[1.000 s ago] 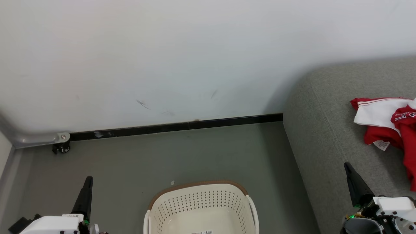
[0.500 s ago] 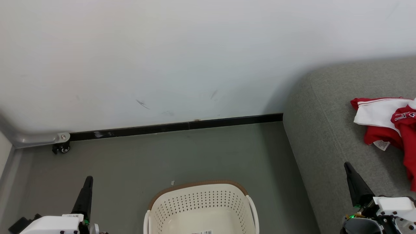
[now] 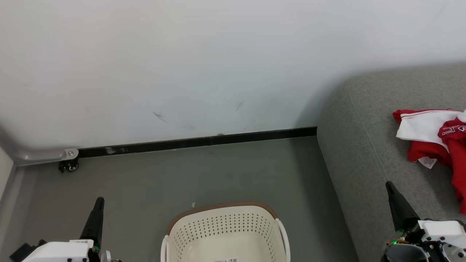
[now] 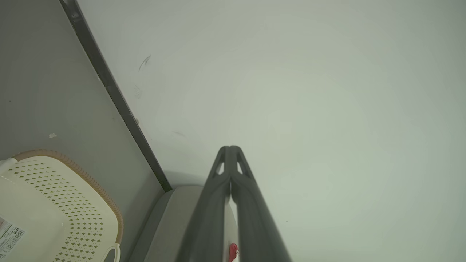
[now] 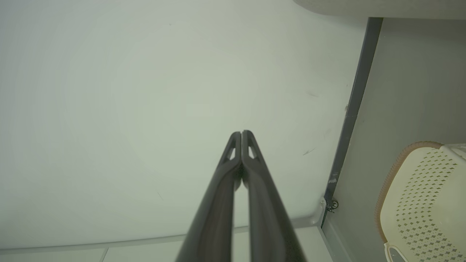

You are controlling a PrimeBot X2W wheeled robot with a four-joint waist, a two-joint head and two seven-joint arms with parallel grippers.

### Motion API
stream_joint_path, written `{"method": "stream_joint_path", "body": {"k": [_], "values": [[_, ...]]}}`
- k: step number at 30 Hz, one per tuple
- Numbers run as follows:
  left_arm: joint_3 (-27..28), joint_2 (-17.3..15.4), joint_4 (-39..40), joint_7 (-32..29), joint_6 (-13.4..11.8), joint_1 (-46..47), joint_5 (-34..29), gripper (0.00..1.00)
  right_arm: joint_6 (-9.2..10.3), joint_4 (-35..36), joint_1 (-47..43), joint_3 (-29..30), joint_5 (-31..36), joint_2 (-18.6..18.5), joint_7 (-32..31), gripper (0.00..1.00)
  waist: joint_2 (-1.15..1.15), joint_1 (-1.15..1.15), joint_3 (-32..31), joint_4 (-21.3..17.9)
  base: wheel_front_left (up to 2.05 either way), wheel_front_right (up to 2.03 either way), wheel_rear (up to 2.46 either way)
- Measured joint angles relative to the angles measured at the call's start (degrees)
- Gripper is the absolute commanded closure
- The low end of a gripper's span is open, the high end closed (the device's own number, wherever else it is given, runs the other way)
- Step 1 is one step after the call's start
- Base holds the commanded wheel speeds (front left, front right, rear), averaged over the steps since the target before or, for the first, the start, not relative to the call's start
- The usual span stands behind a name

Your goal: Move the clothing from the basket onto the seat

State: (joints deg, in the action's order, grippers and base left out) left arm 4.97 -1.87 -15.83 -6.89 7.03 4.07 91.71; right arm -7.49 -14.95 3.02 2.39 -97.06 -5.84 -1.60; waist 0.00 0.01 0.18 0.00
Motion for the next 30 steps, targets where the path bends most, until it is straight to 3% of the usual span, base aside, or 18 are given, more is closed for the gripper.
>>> {"method": "stream_joint_path", "body": {"k": [30], "values": [[-0.03,0.0,0.02,0.01,0.0,0.0,0.0,1.0,0.0,-0.03,0.15,0.2,0.1,0.2,-0.49,1.0,0.0,0.0,0.0,0.0,0.0,0.0,0.0]]}}
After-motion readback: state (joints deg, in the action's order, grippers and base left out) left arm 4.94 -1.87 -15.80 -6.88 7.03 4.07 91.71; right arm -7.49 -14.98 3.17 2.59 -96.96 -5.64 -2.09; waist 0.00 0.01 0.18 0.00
